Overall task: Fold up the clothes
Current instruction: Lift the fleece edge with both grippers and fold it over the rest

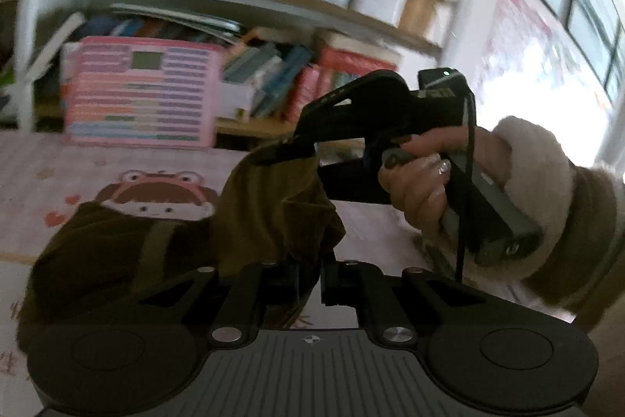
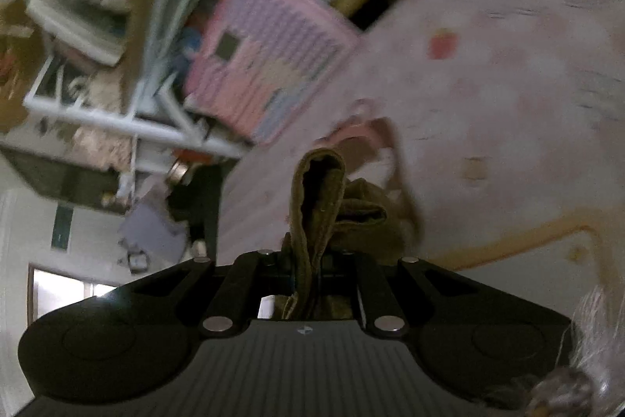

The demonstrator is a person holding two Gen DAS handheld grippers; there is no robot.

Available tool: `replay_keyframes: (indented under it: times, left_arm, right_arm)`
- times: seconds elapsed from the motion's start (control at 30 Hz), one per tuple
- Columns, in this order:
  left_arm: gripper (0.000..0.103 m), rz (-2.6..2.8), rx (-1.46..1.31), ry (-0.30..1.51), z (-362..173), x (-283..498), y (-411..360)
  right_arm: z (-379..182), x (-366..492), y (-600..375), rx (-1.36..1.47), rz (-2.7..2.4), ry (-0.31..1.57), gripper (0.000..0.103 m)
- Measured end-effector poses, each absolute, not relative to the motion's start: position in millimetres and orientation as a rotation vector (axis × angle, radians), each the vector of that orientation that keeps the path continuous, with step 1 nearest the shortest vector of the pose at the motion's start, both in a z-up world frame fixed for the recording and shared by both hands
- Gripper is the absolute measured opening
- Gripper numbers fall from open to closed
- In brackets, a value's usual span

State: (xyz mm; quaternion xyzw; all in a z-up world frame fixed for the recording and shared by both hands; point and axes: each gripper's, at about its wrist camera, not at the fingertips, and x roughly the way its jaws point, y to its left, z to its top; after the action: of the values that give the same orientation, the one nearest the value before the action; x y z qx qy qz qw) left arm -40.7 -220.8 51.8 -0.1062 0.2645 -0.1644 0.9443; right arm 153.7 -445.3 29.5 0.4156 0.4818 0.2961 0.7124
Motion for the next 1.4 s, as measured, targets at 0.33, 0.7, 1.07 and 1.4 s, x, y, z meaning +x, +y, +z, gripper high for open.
replay_keyframes:
  times: [0.33, 0.7, 1.07, 1.4]
  left_arm:
    - [0.008, -0.306, -0.323, 0.584, 48.8, -59.2, -116.5]
    - [0.025, -0.248, -0.348, 0.722, 27.6, -65.3, -5.3]
    - [0.049, -0.456, -0.500, 0.732, 16.5, 26.9, 3.0]
    - [0.007, -0.561, -0.421, 0.729, 14.7, 60.7, -22.1]
  right_arm:
    - [46.6, 145.8, -331.1, 0.815, 0.698, 1.062, 0.009]
    - [33.2, 136.3, -254.2, 0.779, 0.526, 1.033, 0.042]
    - [44.5, 70.2, -311.8, 0.669, 0.268, 0.845, 0.044]
    - [-7.4, 25.9, -295.8, 0.497, 0.159, 0.928, 0.044]
